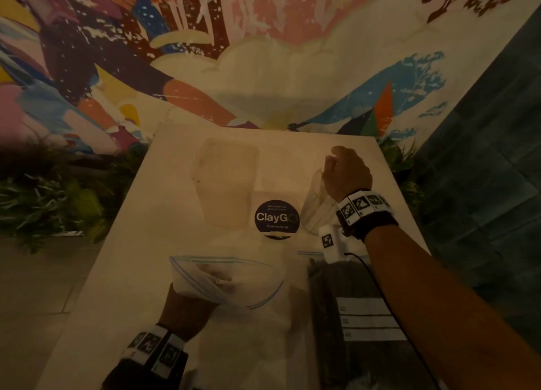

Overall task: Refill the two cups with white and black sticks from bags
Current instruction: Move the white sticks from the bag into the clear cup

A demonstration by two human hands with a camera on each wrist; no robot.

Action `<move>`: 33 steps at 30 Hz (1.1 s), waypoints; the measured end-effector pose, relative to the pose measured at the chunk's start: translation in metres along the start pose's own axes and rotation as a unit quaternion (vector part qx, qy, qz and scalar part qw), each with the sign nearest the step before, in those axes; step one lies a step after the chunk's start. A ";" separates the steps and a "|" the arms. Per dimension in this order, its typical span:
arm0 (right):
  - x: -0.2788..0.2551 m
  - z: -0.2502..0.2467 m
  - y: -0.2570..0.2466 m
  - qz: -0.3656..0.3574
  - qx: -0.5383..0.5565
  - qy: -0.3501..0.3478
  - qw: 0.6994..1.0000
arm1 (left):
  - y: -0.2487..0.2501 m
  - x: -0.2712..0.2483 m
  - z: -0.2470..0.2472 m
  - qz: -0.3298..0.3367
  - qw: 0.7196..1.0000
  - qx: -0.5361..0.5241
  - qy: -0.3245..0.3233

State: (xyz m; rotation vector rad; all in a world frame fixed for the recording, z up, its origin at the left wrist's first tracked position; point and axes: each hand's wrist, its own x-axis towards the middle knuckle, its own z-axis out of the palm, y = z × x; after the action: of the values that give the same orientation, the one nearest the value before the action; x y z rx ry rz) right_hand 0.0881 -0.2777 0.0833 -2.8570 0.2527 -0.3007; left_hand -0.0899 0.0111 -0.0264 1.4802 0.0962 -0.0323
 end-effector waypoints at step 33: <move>-0.188 0.037 -0.074 -0.221 0.335 -0.174 0.899 | 0.041 0.007 -0.015 0.082 0.976 0.168 -0.108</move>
State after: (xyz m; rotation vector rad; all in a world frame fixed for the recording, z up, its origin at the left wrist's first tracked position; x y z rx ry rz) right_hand -0.0744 -0.1614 0.0342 -2.1825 -0.4877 0.0506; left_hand -0.0799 0.0298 0.0128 1.8076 -0.2188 -0.0794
